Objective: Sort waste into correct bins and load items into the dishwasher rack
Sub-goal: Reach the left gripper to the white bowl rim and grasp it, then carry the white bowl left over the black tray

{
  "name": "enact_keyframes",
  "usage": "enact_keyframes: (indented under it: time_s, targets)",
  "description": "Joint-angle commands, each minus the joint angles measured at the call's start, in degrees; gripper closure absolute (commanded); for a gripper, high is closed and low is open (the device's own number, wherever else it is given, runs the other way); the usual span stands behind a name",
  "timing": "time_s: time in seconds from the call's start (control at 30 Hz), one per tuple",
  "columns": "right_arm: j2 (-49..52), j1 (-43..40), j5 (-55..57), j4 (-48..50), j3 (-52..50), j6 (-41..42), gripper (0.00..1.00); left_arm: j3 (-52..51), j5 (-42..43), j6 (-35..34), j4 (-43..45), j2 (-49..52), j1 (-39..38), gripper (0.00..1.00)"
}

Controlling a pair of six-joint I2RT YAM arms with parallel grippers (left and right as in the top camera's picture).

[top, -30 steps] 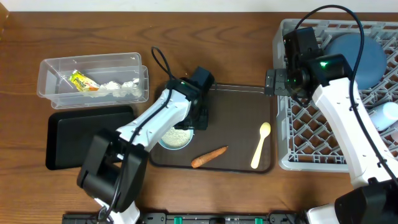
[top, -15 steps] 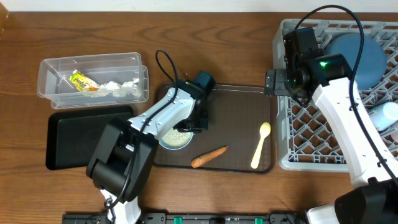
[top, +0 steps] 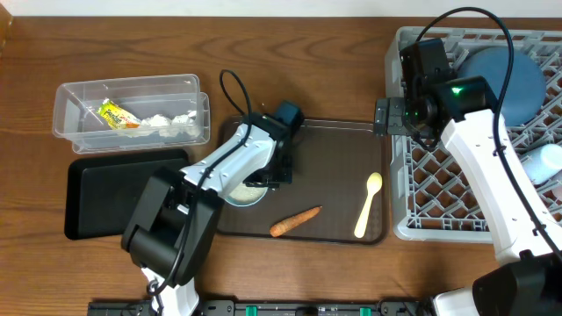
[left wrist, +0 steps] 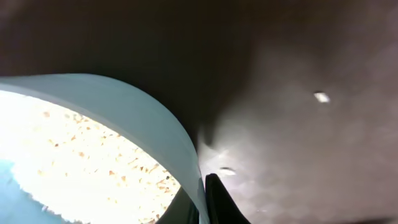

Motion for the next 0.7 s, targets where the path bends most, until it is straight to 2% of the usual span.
enact_keyframes:
  time_s: [0.0, 0.27, 0.6, 0.67]
  targets:
    - [0.3, 0.0, 0.0, -0.1, 0.5, -0.9, 0.01, 0.8, -3.1, 0.5, -1.7, -2.2, 1.2, 0.94]
    - [0.3, 0.0, 0.0, -0.3, 0.5, -1.3, 0.01, 1.2, -3.1, 2.1, -3.8, -10.8, 6.7, 0.94]
    - [0.3, -0.1, 0.0, -0.1, 0.5, -1.3, 0.01, 1.2, -2.8, 7.3, -5.3, -21.0, 21.0, 0.94]
    - [0.3, 0.0, 0.0, -0.1, 0.5, -1.3, 0.01, 1.2, 0.0, 8.7, -5.3, -21.3, 24.5, 0.94]
